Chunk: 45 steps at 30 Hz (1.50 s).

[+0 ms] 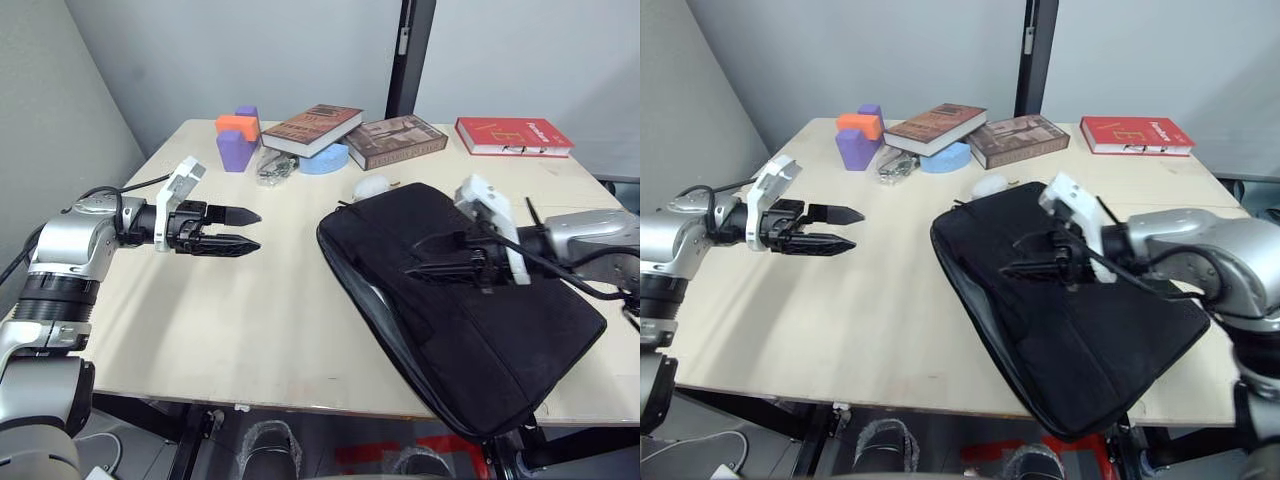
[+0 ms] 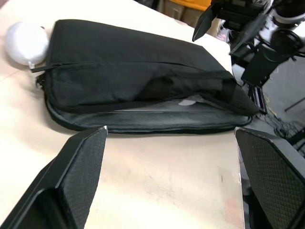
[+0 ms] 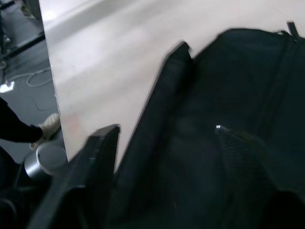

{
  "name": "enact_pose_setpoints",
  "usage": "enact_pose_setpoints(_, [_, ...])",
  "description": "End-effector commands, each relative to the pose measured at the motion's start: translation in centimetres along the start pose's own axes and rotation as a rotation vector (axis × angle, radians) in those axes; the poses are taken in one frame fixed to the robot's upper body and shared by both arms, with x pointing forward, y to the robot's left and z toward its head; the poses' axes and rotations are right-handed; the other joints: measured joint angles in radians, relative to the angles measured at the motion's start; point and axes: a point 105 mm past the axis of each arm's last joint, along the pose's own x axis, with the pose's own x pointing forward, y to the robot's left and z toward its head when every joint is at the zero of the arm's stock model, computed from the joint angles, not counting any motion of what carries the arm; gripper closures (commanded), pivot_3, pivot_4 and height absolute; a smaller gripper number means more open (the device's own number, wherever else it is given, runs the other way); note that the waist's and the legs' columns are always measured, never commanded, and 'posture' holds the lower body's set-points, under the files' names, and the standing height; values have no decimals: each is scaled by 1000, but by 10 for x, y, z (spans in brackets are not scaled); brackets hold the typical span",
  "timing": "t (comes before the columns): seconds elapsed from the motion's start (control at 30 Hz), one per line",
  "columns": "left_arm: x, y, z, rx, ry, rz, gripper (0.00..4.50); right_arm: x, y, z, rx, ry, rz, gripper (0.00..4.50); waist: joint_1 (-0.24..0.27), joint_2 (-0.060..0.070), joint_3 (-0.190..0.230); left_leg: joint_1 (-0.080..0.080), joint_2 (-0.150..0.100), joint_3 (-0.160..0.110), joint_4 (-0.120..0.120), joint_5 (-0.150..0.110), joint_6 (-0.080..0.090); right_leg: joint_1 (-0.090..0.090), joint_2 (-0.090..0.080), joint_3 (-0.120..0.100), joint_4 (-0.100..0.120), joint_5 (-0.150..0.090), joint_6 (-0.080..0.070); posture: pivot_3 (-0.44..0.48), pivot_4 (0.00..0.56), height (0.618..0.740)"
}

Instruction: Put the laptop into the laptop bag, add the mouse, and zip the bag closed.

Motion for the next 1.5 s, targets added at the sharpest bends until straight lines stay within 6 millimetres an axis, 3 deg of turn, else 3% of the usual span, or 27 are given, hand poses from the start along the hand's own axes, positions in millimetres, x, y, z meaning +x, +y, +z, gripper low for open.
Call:
enact_pose_setpoints(0.03, [1, 13, 11, -8, -28, 36, 0, -36, -5, 3, -40, -68, -55, 14, 9, 0, 0, 0, 0, 0, 0, 0, 1, 0, 0, 0, 0, 0, 0, 0, 150, 707])
enact_pose_setpoints(0.2, [18, 34, 17, -94, -115, 32, 0, -77, -2, -1, -29, -171, -134, 14, 15, -1, -1, -2, -2, 0, 4, 1, 16, 0, -2, 0, 1, 0, -1, 0, 150, 707])
enact_pose_setpoints(0.53, [63, 89, 10, -143, -119, 246, 0, -133, 1, -19, -86, -269, -453, 14, 13, -2, 0, -2, -2, 0, 9, 0, 19, 1, -3, 1, 3, 0, -1, 0, 150, 707])
enact_pose_setpoints(0.9, [121, 111, -16, -395, -201, 416, 0, -132, 11, -16, -112, -282, -485, 14, 6, -2, 0, -2, -3, -1, 10, 0, 20, 2, -3, 1, 3, 0, -1, 0, 150, 707])
enact_pose_setpoints(1.1, [159, 106, -32, -540, -241, 422, 0, -132, 17, -8, -136, -290, -499, 14, 12, -3, 0, -2, -4, -2, 10, 0, 20, 2, -4, 0, 3, 0, -1, 0, 150, 707])
enact_pose_setpoints(1.33, [175, 100, -53, -553, -164, 425, 0, -134, 22, -11, -113, -284, -516, 14, 7, -3, 0, -3, -4, -3, 10, 0, 20, 2, -4, 0, 2, 0, 0, 0, 150, 707])
enact_pose_setpoints(1.5, [174, 96, -52, -553, -151, 383, 1588, -136, 21, -29, -13, -284, -525, 0, 9, -3, 0, -3, -4, -3, 10, 0, 20, 3, -4, -1, 1, 0, 0, 0, 150, 707])
